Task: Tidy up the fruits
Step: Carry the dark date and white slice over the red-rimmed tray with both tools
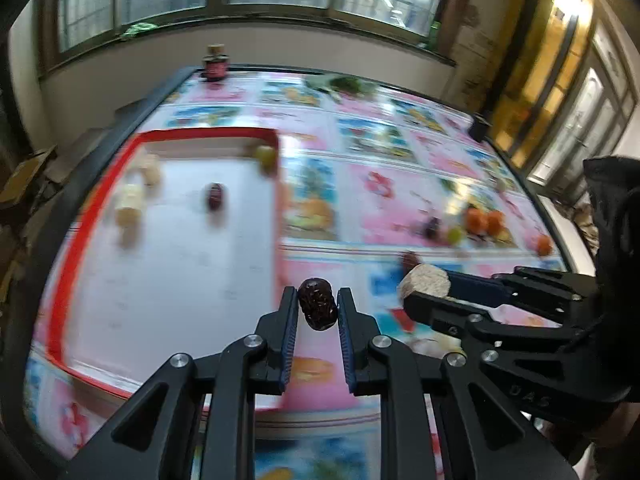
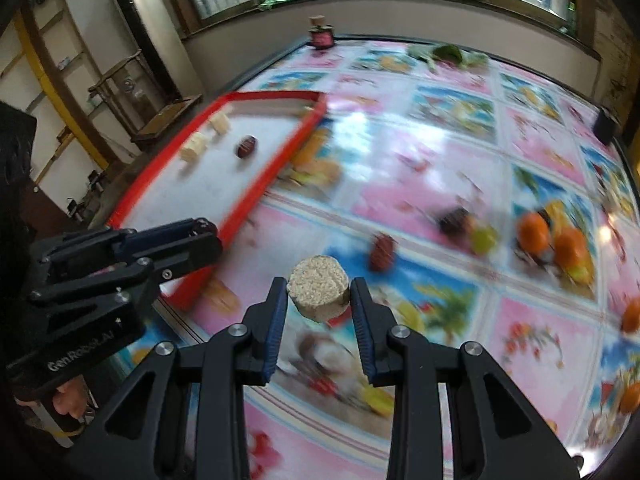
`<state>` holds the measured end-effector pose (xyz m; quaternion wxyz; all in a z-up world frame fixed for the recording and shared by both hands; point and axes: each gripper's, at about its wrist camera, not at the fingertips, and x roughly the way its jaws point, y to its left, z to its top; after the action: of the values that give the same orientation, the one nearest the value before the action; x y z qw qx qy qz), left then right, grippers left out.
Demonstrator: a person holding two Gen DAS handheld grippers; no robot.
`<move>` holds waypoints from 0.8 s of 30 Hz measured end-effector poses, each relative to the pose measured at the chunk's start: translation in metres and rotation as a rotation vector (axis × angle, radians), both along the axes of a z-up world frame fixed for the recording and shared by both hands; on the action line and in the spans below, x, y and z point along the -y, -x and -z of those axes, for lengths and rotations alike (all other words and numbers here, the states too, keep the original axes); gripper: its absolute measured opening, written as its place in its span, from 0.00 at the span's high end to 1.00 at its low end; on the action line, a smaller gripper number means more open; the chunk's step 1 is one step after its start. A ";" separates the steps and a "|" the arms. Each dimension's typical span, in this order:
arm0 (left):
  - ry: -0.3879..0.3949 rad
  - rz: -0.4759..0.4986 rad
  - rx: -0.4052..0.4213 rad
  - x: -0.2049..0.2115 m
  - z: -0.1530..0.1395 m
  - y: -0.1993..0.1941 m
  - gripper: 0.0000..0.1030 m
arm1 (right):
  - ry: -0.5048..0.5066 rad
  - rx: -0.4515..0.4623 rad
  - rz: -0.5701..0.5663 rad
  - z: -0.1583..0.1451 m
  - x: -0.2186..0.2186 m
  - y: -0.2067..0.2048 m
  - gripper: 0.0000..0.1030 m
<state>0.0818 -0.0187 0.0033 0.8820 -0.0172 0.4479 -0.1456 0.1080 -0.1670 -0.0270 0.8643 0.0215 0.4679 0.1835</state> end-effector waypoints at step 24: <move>-0.098 -0.258 -0.078 -0.116 0.041 -0.073 0.82 | 0.079 -0.010 -0.248 0.023 -0.140 -0.093 0.67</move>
<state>0.1548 0.0969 -0.0373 0.8750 -0.0373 0.4827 -0.0081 0.2008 -0.0270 -0.0496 0.8328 -0.0694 0.4782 0.2701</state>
